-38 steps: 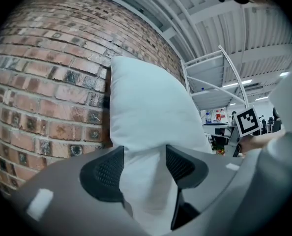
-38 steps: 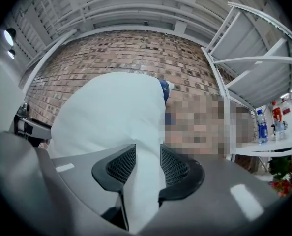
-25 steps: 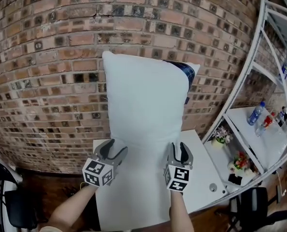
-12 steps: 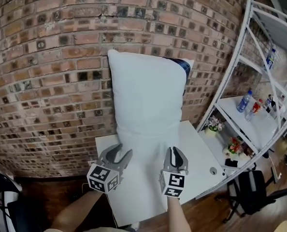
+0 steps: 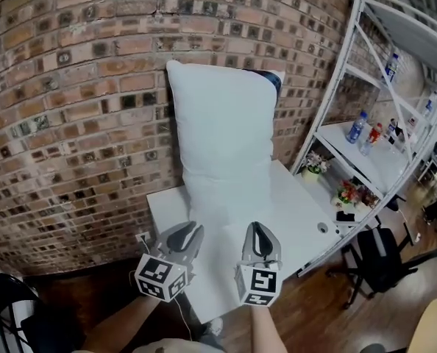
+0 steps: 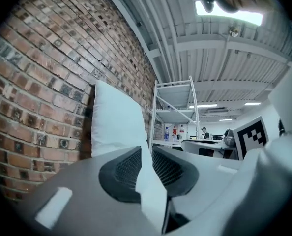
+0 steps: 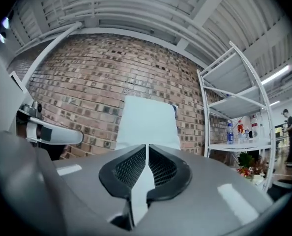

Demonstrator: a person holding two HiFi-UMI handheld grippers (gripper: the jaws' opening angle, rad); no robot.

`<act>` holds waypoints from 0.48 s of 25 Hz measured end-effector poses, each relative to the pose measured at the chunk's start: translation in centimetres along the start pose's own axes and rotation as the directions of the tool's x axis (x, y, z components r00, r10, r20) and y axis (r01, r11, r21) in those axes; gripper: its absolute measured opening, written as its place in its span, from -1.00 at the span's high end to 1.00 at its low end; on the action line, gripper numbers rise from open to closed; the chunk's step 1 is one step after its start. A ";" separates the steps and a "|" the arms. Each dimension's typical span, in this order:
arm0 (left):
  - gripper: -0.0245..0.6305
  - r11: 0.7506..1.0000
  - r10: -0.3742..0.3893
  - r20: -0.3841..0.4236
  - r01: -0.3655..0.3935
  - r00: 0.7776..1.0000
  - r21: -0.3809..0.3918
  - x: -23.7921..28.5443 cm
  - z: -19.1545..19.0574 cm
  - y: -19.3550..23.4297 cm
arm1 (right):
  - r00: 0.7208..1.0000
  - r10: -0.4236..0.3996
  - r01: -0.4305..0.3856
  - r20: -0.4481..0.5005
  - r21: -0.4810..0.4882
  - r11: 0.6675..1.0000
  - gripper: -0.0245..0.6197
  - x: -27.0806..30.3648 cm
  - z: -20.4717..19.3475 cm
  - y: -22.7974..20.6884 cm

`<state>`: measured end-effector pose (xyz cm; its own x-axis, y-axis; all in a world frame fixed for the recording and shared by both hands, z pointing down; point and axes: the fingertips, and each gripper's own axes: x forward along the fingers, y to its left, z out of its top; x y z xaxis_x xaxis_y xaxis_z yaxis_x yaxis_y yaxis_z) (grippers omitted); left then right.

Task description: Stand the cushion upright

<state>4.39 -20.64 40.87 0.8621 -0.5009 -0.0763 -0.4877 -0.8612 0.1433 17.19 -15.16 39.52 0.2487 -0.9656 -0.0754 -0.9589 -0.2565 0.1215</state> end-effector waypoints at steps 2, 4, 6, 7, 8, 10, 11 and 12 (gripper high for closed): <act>0.75 1.000 -0.022 0.003 0.022 1.000 0.004 -1.1 0.0 -0.9 | 1.000 0.005 -0.005 0.010 0.006 1.000 0.88 -1.6 0.6 1.4; 0.76 0.999 -0.045 -0.001 0.045 0.999 0.009 -2.2 -0.4 -1.9 | 1.000 0.008 -0.008 0.017 0.014 1.000 0.89 -3.3 1.0 2.7; 0.79 0.998 -0.064 -0.007 0.064 0.998 -0.002 -3.3 -0.8 -2.8 | 1.000 0.007 -0.007 0.023 0.027 1.000 0.90 -4.9 1.2 3.9; 0.81 0.997 -0.072 -0.008 0.072 0.997 -0.010 -3.8 -0.9 -3.2 | 1.000 0.005 -0.006 0.024 0.032 0.999 0.91 -5.7 1.2 4.3; 0.83 0.997 -0.078 -0.008 0.078 0.997 -0.015 -4.2 -1.0 -3.5 | 1.000 0.004 -0.004 0.023 0.036 0.999 0.92 -6.5 1.1 4.8; 0.86 0.996 -0.087 -0.010 0.087 0.996 -0.015 -5.2 -1.2 -4.2 | 1.000 0.003 -0.004 0.009 0.046 0.999 0.92 -7.8 0.7 5.7; 0.89 0.996 -0.091 -0.013 0.091 0.996 -0.012 -5.6 -1.4 -4.6 | 1.000 0.003 -0.003 0.000 0.053 0.999 0.92 -8.4 0.4 6.0; 0.93 0.995 -0.097 -0.016 0.097 0.995 -0.008 -6.1 -1.6 -4.9 | 1.000 0.003 -0.003 -0.008 0.060 0.998 0.92 -9.0 0.2 6.3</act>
<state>1.77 -13.23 42.18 0.9073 -0.4139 -0.0739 -0.4011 -0.9048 0.1429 8.84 -8.09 40.77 0.2470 -0.9667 -0.0667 -0.9660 -0.2510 0.0618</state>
